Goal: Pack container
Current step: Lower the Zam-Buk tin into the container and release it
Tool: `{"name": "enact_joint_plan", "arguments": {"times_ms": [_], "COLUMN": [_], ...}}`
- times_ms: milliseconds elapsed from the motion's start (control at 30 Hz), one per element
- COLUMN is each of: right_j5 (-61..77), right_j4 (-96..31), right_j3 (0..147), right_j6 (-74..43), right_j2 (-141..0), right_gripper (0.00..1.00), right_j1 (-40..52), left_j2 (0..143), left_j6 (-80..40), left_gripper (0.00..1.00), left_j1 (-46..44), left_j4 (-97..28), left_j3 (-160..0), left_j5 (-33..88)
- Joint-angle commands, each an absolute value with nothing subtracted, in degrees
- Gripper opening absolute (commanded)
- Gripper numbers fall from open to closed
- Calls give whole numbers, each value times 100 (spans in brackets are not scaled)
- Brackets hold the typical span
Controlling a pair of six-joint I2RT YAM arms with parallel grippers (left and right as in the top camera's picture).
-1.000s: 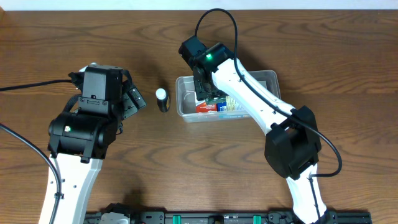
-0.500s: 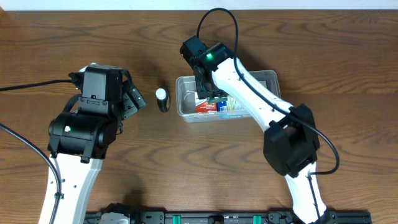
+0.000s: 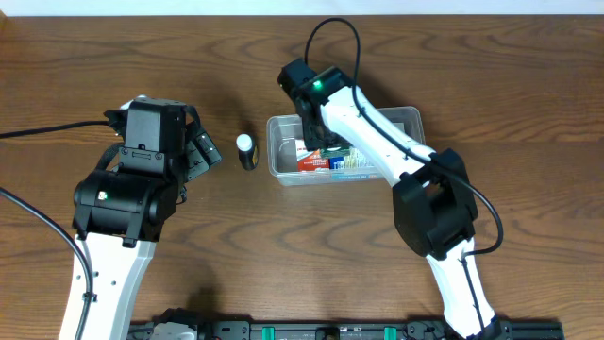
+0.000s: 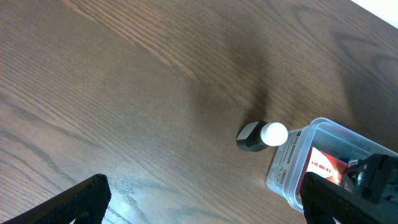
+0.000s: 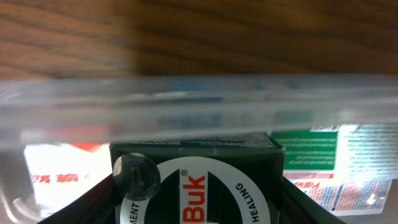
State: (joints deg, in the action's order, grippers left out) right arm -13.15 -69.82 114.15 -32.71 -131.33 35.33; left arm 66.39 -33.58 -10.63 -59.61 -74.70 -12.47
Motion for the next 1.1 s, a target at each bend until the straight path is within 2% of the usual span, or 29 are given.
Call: {"name": "enact_joint_plan", "arguments": {"times_ms": [0, 100, 267, 400, 600, 767, 1067], "right_j5": [-1437, -1437, -1437, -1437, -1256, -1212, -1219], "right_j4": [-6976, -6958, -6958, -6945, -6893, -6897, -6890], "right_j3": [11454, 11454, 11454, 11454, 11454, 11454, 11454], "right_j6": [-3385, -3385, -3382, -3380, -3312, -3291, -3291], "right_j2": [-13139, -13139, -13139, -13139, -13139, -13139, -13137], "right_gripper": [59, 62, 72, 74, 72, 60, 59], "right_j1": [3454, 3452, 3452, 3452, 3457, 3454, 3454], "left_j2": [6659, 6659, 6659, 6661, 6661, 6661, 6659], "left_j6": [-3343, -3343, -3343, -3343, -3343, -3343, -3343], "left_gripper": [98, 98, 98, 98, 98, 98, 98], "left_j1": [-1041, -1041, -1041, -1041, -1041, -1041, -1041], "left_j4": [-5975, -5975, -5972, -5975, -5975, -5972, -5972], "left_j3": [-7487, -7487, -7487, -7487, -7487, -7487, -7487], "left_j5": [-1358, -1358, -1358, -1358, -1358, -1358, -1358]}}
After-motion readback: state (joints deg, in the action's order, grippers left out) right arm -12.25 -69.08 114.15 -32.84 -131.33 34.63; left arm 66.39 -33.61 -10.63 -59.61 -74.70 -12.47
